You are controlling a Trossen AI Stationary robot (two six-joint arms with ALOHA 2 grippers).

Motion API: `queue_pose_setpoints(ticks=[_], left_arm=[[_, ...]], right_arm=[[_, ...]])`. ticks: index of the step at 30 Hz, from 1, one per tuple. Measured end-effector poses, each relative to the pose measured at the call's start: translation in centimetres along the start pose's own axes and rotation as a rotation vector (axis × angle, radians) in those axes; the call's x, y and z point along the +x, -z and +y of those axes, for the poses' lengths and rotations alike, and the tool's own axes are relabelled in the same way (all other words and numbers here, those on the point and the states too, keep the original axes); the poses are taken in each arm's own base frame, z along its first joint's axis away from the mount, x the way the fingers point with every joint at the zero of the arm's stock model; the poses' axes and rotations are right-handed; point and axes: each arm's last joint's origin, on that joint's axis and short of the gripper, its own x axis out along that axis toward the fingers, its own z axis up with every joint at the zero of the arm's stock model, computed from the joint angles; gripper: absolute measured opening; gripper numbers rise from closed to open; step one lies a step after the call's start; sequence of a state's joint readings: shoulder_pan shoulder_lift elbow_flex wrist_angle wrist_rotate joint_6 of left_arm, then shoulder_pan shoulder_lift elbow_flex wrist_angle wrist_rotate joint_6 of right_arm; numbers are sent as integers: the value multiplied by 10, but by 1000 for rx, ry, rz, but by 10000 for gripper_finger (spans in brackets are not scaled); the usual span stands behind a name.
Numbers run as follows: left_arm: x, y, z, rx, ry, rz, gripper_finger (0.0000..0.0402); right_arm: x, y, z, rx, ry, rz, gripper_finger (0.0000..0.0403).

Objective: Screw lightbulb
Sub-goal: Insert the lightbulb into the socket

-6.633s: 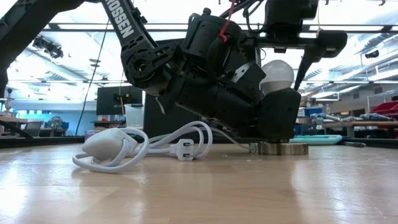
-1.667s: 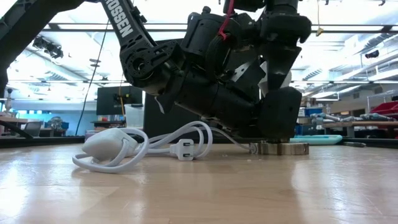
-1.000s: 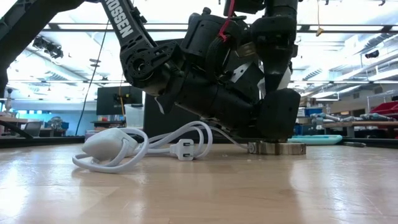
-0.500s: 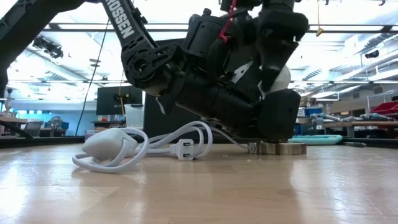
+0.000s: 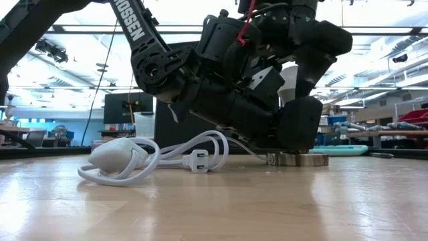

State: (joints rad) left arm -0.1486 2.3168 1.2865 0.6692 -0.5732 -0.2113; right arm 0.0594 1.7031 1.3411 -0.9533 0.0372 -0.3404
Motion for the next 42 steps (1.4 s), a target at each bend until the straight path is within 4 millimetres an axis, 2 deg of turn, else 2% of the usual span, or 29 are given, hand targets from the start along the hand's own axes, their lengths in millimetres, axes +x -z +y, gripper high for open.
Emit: queue_pose_setpoints(ticks=[4, 17, 32, 42], left_arm=[[0, 0, 0, 4, -1, 6, 206], [0, 1, 0, 6, -2, 7, 206], [0, 1, 0, 7, -3, 8, 206], [0, 2, 0, 8, 1, 10, 206]], right_arm=[[0, 1, 1, -88, -3, 14, 387], [-1, 0, 16, -596, 17, 75, 382], [0, 1, 14, -813, 15, 83, 368], [0, 1, 14, -905, 14, 87, 303]])
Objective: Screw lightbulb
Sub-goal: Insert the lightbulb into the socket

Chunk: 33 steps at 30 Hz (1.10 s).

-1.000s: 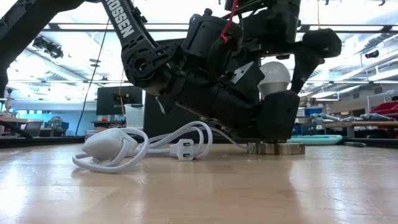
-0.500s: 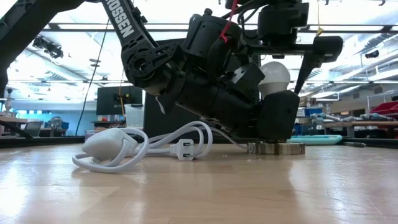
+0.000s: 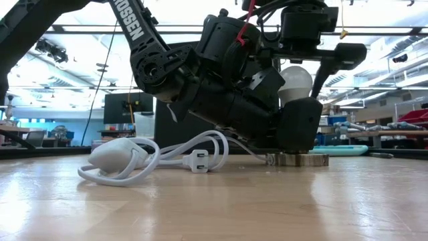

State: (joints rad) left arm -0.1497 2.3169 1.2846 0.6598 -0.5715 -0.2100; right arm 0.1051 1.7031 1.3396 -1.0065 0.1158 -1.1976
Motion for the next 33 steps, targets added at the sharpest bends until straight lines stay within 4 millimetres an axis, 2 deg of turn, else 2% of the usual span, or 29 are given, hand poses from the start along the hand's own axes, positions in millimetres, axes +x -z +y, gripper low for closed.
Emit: queue_pose_setpoints(ticks=[8, 24, 33], left_arm=[[0, 0, 0, 0, 0, 0, 206], [0, 0, 0, -5, -1, 0, 206], [0, 0, 0, -5, -1, 0, 206]], right_arm=[[0, 0, 0, 2, -1, -5, 293], [0, -1, 0, 238, -13, -42, 293], [0, -1, 0, 263, -13, -43, 293]])
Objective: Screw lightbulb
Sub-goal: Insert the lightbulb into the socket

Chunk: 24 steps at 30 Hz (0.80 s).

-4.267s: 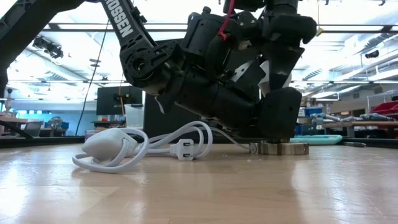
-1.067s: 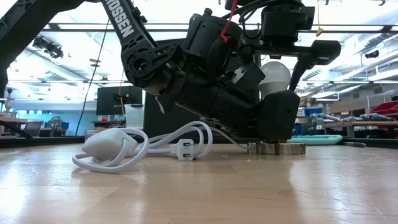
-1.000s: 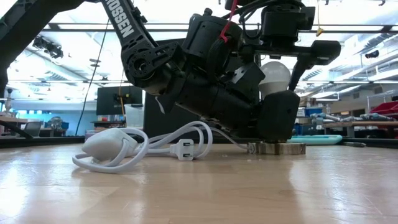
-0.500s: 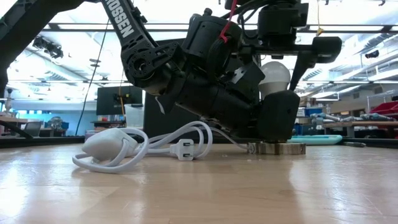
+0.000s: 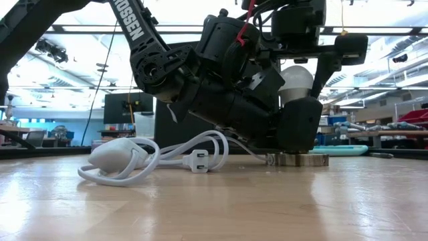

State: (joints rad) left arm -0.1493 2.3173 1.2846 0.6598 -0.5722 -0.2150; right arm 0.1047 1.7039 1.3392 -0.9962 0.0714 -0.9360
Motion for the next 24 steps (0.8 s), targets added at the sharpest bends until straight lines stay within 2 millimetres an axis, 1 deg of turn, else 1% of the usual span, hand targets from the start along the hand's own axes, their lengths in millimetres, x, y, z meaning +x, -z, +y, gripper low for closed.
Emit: queue_pose_setpoints(ticks=[4, 18, 24], left_arm=[[0, 0, 0, -2, 0, 0, 206], [0, 0, 0, -1, -1, 0, 206], [0, 0, 0, 0, -3, -1, 206]], right_arm=[[0, 0, 0, -27, 8, 13, 293], [1, 8, -6, -306, 10, 28, 293], [1, 8, -6, -317, 14, 23, 293]])
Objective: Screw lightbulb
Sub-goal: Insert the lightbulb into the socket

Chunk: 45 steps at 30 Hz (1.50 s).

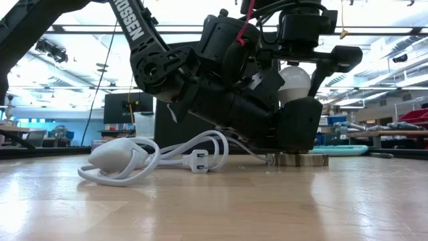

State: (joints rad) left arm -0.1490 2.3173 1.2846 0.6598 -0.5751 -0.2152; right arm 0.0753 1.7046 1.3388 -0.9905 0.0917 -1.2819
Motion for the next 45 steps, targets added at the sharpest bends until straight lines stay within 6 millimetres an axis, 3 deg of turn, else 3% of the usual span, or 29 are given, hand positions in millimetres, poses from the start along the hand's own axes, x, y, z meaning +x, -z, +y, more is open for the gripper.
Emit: queue_pose_setpoints(ticks=[45], left_arm=[[0, 0, 0, 34, -9, -1, 206]], right_arm=[[0, -1, 0, 24, -7, -33, 292]])
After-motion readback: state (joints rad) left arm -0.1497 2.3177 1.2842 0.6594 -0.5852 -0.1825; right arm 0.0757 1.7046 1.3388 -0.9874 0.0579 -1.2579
